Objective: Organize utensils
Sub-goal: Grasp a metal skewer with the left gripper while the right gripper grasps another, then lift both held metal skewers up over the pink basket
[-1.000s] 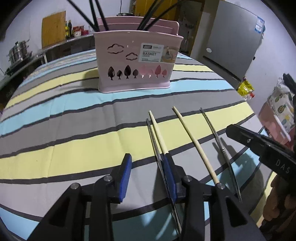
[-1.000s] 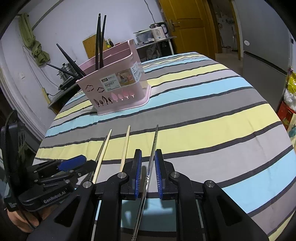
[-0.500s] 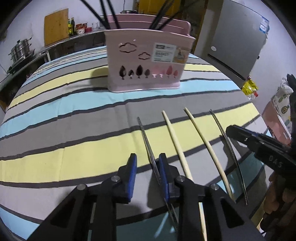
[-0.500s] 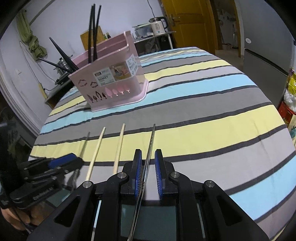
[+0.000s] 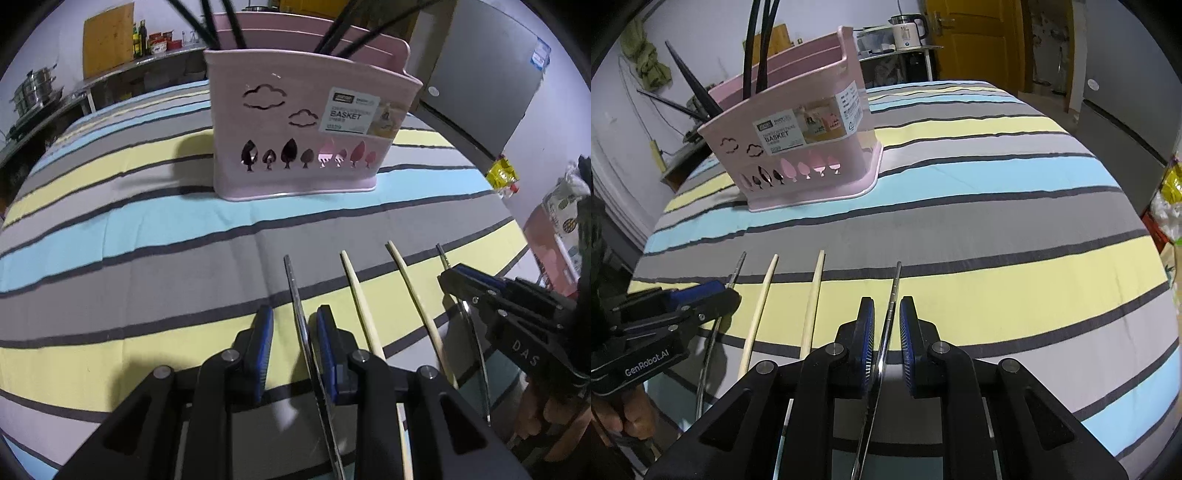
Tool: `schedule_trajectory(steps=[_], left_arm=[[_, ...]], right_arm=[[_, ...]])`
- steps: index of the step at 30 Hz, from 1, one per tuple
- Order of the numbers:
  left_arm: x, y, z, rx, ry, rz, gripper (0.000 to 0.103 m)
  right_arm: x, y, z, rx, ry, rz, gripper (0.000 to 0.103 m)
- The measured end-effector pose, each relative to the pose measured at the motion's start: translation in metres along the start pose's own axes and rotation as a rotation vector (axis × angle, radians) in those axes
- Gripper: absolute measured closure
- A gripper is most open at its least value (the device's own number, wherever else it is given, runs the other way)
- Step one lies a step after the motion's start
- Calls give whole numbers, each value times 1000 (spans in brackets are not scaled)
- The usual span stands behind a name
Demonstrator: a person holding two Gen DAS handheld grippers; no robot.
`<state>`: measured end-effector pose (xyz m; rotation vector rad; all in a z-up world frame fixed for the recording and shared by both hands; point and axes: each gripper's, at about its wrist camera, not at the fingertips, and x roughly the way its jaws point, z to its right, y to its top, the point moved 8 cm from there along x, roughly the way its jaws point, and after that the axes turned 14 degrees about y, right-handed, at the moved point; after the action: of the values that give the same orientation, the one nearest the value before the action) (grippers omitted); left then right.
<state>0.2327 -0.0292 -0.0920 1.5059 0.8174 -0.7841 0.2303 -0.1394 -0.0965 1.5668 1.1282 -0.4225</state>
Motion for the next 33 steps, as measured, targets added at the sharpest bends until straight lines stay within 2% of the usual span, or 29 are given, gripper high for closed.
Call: schedule_trajectory(steps=[4, 6, 9, 16, 25, 33], left_arm=[[0, 0, 8, 54, 57, 18, 79], [2, 4, 8, 62, 63, 13, 86], [5, 9, 4, 50, 58, 0, 94], [-1, 13, -3, 22, 14, -1, 98], [-51, 39, -21, -29, -44, 98, 98], [-100, 69, -41, -61, -64, 203, 98]], right_arm=[[3, 3, -2, -28, -29, -22, 90], [5, 6, -2, -30, -27, -30, 91], [6, 9, 0, -19, -14, -34, 97], [-2, 15, 2, 37, 57, -5, 99], [-41, 42, -17, 4, 95, 86, 99], [-84, 74, -31, -40, 94, 189, 99]])
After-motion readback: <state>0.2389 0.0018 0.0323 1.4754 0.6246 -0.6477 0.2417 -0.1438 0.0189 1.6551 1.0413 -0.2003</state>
